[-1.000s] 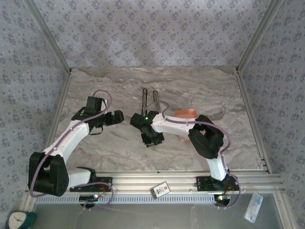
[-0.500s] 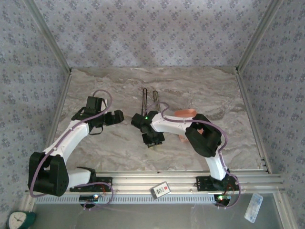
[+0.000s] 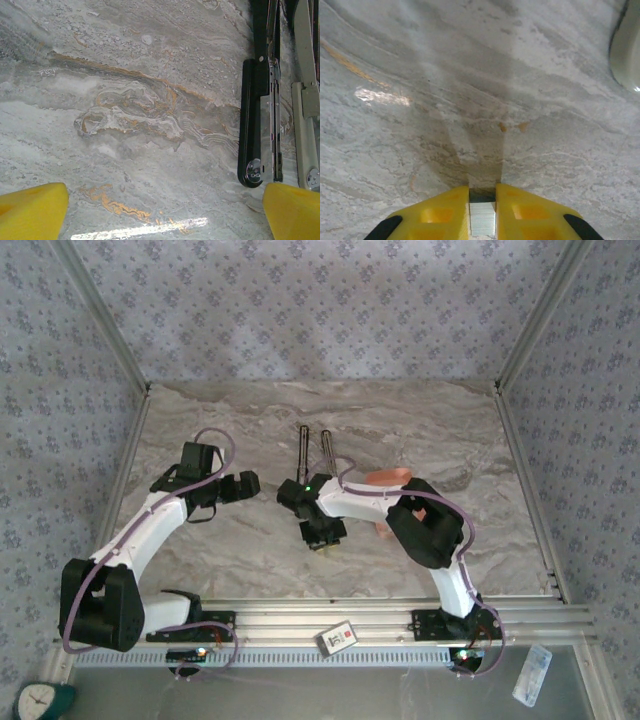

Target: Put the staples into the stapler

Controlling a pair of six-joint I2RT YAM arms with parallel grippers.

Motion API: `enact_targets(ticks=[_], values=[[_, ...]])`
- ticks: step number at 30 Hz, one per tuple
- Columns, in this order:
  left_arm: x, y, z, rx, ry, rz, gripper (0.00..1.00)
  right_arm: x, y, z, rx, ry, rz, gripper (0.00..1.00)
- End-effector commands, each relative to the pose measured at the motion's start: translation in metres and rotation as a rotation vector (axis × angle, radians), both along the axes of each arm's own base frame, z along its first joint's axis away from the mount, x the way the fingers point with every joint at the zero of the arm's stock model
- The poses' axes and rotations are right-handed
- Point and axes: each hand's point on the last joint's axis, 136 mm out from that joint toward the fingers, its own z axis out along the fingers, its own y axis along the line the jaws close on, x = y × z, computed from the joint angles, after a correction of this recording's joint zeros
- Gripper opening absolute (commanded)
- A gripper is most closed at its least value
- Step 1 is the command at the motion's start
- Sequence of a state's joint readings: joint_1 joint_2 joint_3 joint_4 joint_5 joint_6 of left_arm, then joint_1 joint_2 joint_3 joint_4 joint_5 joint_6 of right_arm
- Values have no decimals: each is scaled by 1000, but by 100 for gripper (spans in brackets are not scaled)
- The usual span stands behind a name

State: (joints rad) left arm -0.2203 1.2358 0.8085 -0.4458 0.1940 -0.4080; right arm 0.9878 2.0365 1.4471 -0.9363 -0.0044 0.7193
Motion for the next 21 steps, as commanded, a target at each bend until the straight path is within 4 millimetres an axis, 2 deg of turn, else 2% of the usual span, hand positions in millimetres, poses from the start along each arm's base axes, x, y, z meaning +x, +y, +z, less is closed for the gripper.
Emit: enact_targets(ticks=[1,11,16,21], values=[[2,0,13,-2,-31,-19,99,-9,-9,-9,-33,35,-21,14],[9,0,26,2,-57,-34,100,8,-2,25,25,-84,-98,14],[19,-1,31,-6,-68,-44,100,37,1,47,50,-214,-200,14],[28,2,32,-9,-59,-44,100,70,13,65,115,-333,-297,14]])
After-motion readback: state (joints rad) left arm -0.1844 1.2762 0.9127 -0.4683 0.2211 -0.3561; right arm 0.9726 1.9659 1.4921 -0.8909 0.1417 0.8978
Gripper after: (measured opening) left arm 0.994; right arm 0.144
